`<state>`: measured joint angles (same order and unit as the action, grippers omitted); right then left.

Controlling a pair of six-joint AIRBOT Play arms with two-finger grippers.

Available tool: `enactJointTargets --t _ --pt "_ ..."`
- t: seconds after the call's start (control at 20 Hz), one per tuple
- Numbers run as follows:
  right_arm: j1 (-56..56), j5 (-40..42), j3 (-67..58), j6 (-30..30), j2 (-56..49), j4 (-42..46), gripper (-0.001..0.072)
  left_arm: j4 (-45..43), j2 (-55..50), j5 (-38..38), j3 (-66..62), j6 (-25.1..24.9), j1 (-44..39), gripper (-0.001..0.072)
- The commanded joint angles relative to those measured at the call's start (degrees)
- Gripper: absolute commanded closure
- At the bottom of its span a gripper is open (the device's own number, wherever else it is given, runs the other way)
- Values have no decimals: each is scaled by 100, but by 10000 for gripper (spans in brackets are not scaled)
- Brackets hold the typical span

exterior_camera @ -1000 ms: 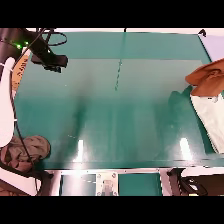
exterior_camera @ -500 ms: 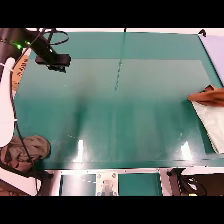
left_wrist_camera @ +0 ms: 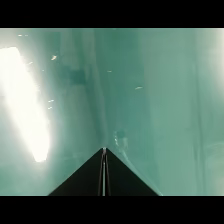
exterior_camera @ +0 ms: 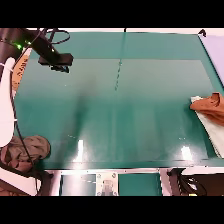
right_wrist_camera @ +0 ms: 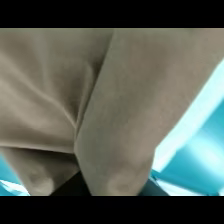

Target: Fold the shirts.

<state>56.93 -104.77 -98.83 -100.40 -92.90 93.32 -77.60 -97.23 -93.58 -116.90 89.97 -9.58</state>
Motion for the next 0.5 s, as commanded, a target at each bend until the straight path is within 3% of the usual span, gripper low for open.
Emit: enactJointTargets --t 0.0,0.05,0.25,0.3,0.4,0.45 --pt "4 -76 905 -275 2 702 375 238 -4 -2 2 -4 4 681" --pt "4 -76 1150 -273 2 754 187 306 -4 4 2 -13 4 681" --pt "-120 -70 964 -568 -61 470 167 352 -4 15 2 -50 4 681" --pt "-225 -70 697 -566 -87 302 221 352 -2 17 2 -46 4 681" --pt "-529 35 188 -479 -85 -153 641 365 9 15 0 -13 4 681" --pt "-772 151 -61 -391 -79 -420 692 444 37 17 0 42 4 682"
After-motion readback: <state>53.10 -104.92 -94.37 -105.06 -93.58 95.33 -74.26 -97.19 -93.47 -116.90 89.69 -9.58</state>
